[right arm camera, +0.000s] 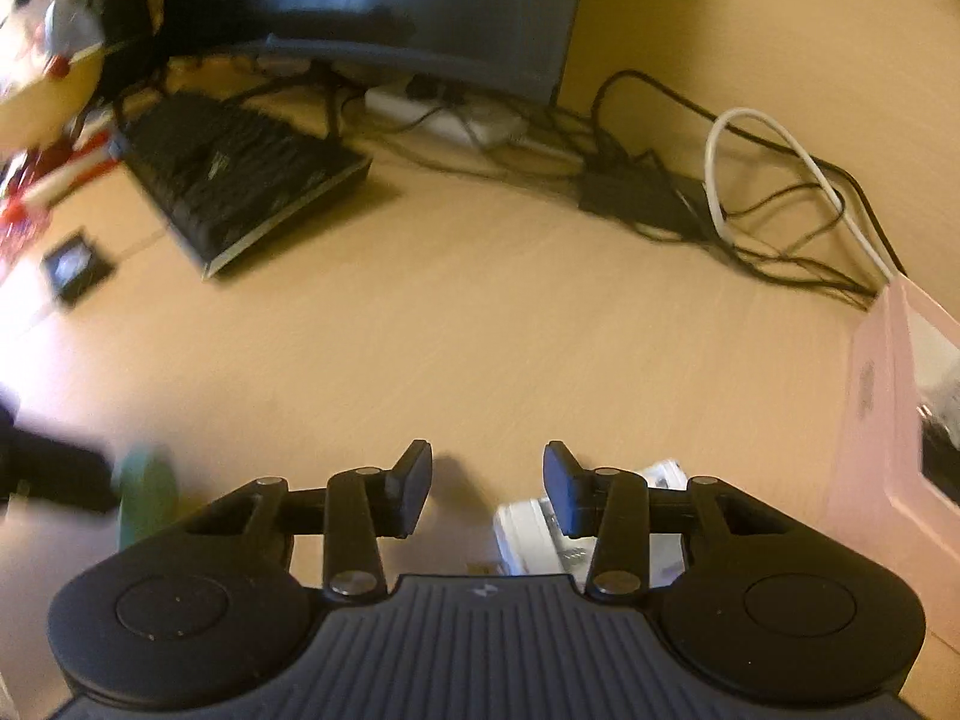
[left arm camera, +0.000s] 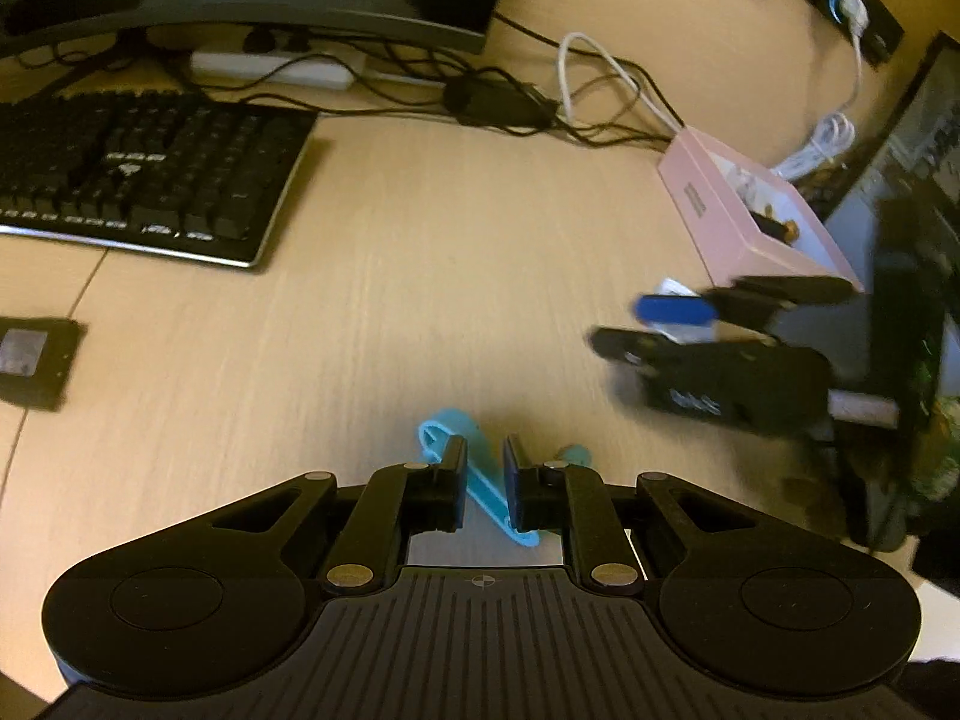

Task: Organize rigid objects
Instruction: 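Grasp the white battery charger with the right tool while the left tool holds the crank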

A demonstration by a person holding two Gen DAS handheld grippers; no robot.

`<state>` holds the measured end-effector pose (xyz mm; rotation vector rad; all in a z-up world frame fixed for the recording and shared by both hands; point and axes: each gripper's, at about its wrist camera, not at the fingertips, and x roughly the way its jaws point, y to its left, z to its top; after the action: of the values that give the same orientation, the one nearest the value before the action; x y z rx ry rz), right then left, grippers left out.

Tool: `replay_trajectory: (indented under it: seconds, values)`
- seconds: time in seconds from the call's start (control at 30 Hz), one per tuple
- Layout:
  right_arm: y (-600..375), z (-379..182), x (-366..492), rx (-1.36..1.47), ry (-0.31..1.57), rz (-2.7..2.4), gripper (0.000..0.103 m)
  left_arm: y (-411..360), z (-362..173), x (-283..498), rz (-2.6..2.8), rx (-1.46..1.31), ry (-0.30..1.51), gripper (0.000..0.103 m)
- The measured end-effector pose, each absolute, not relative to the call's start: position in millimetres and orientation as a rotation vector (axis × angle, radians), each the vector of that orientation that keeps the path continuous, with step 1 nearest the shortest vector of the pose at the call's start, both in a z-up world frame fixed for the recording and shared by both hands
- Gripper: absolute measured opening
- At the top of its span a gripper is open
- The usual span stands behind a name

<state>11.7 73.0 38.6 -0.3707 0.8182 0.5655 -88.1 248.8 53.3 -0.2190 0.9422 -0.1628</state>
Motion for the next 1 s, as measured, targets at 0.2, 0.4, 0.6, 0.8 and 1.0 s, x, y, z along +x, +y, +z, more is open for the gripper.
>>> replay_trajectory:
  seconds: [0.2,0.4,0.6,0.8,1.0]
  values:
    - [25.7,56.5,-18.9,-0.336,0.799,0.468,0.046,245.7,60.7,-96.6,-0.182,-0.212,0.957,0.016]
    - [-3.8,64.6,-27.2,-0.241,0.819,0.382,0.048,250.4,60.8,-106.4,-0.044,-0.381,0.977,0.017]
    - [-20.8,60.2,-38.0,-0.227,0.841,0.354,0.049,236.0,52.3,-88.7,0.039,-0.418,0.964,0.018]
    - [-40.9,64.4,-56.4,-0.248,0.845,0.348,0.049,211.7,37.6,-63.6,0.084,-0.252,0.953,0.021]
    - [-54.7,63.9,-55.8,-0.206,0.858,0.328,0.049,190.8,29.6,-59.4,0.088,-0.099,0.923,0.022]
